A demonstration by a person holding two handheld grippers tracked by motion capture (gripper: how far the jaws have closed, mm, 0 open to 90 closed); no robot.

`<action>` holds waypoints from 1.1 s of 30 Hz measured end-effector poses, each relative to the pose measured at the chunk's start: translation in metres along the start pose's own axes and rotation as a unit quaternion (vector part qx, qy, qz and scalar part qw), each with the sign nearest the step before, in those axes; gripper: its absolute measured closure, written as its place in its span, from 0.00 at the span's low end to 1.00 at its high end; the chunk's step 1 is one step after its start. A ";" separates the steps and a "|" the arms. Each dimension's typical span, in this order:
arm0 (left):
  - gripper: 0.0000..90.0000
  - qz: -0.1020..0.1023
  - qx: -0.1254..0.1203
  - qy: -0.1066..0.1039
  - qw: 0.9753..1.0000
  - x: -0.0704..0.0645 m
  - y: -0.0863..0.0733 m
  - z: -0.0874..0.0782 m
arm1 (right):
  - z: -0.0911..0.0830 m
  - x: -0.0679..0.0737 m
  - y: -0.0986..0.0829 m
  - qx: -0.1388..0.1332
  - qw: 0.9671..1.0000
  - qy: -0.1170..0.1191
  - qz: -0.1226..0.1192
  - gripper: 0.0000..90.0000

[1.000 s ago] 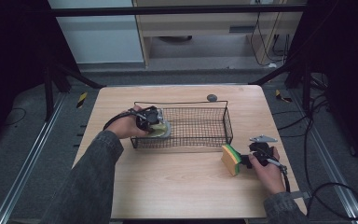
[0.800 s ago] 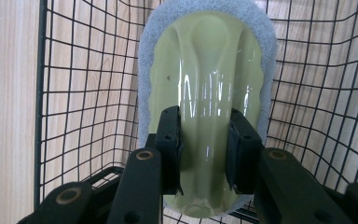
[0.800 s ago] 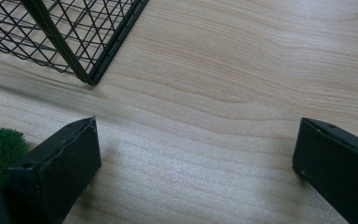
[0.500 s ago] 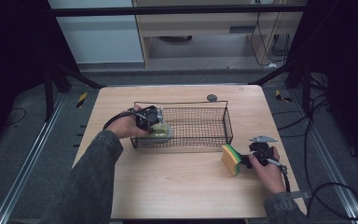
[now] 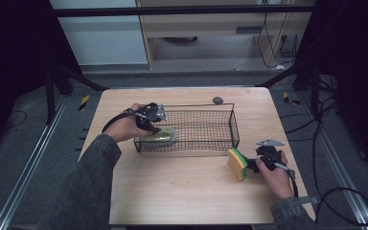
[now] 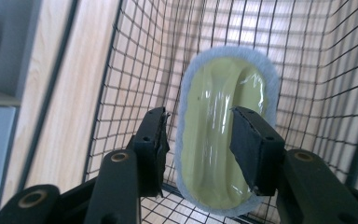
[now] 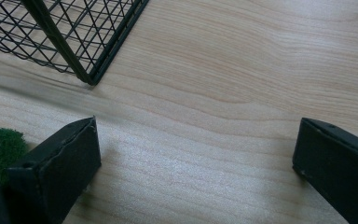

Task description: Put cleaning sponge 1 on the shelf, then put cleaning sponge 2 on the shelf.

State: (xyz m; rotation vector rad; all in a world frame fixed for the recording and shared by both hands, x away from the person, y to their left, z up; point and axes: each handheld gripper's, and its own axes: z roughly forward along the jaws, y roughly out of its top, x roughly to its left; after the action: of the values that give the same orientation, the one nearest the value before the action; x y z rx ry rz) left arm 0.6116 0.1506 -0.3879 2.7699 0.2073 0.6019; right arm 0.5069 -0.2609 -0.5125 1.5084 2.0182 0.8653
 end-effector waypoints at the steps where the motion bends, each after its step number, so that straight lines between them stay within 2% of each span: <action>1: 0.59 -0.002 -0.009 0.004 1.000 -0.001 0.001 -0.003 | 0.000 0.000 0.000 0.000 1.000 0.000 0.000 0.01; 2: 0.58 -0.001 -0.012 0.009 1.000 -0.001 0.002 -0.007 | 0.000 0.000 0.000 0.000 1.000 0.000 0.000 0.01; 6: 0.48 -0.023 -0.040 0.027 0.999 -0.005 0.004 -0.022 | 0.000 0.000 0.000 0.000 1.000 0.000 0.000 0.01; 7: 0.44 -0.038 -0.047 0.038 0.997 -0.007 0.005 -0.027 | 0.000 0.000 0.000 0.000 1.000 0.000 -0.001 0.01; 8: 0.35 -0.048 -0.048 0.042 0.997 -0.008 0.005 -0.030 | 0.000 0.000 0.000 0.000 1.000 0.000 0.000 0.01; 10: 0.25 -0.069 -0.051 0.045 0.995 -0.012 0.004 -0.036 | 0.000 0.000 0.000 0.000 1.000 0.000 0.000 0.01; 14: 0.13 -0.113 -0.078 0.053 0.989 -0.026 -0.004 -0.046 | 0.000 0.000 0.000 0.000 1.000 0.000 -0.001 0.01; 17: 0.10 -0.139 -0.107 0.067 0.982 -0.039 -0.017 -0.052 | 0.000 0.000 0.000 0.000 1.000 -0.001 0.002 0.01; 18: 0.09 -0.151 -0.121 0.071 0.979 -0.044 -0.024 -0.053 | 0.000 0.001 0.000 0.000 1.000 -0.004 0.003 0.01; 21: 0.07 -0.198 -0.147 0.075 0.966 -0.062 -0.050 -0.058 | -0.001 0.000 0.000 0.002 1.000 0.000 0.003 0.01; 23: 0.06 -0.231 -0.165 0.083 0.955 -0.079 -0.072 -0.056 | -0.002 -0.001 0.002 0.013 1.000 0.003 -0.001 0.05; 24: 0.04 -0.236 -0.167 0.085 0.954 -0.084 -0.077 -0.054 | -0.004 -0.001 0.003 0.021 1.000 0.007 -0.005 0.08; 26: 0.04 -0.239 -0.165 0.095 0.952 -0.096 -0.089 -0.048 | -0.008 0.000 0.003 0.021 1.000 0.007 -0.011 0.12; 28: 0.04 -0.254 -0.164 0.092 0.949 -0.107 -0.101 -0.039 | -0.014 0.001 0.002 0.021 1.000 -0.003 -0.020 0.12; 29: 0.04 -0.262 -0.155 0.087 0.948 -0.109 -0.105 -0.033 | -0.018 0.001 0.002 0.023 0.999 -0.010 -0.025 0.13; 30: 0.04 -0.266 -0.144 0.086 0.949 -0.111 -0.109 -0.029 | -0.023 0.000 0.002 0.027 0.999 -0.012 -0.027 0.15; 31: 0.04 -0.275 -0.141 0.089 0.947 -0.113 -0.113 -0.025 | -0.029 -0.001 0.002 0.028 0.999 -0.016 -0.029 0.15; 33: 0.05 -0.302 -0.138 0.086 0.939 -0.116 -0.120 -0.017 | -0.042 -0.004 0.003 0.028 0.999 -0.025 -0.024 0.16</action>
State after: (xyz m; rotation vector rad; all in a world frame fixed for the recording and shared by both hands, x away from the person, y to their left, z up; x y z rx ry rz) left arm 0.4910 0.2454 -0.4557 2.2086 0.8969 0.6403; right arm 0.4806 -0.2724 -0.4819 1.4910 2.0490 0.7500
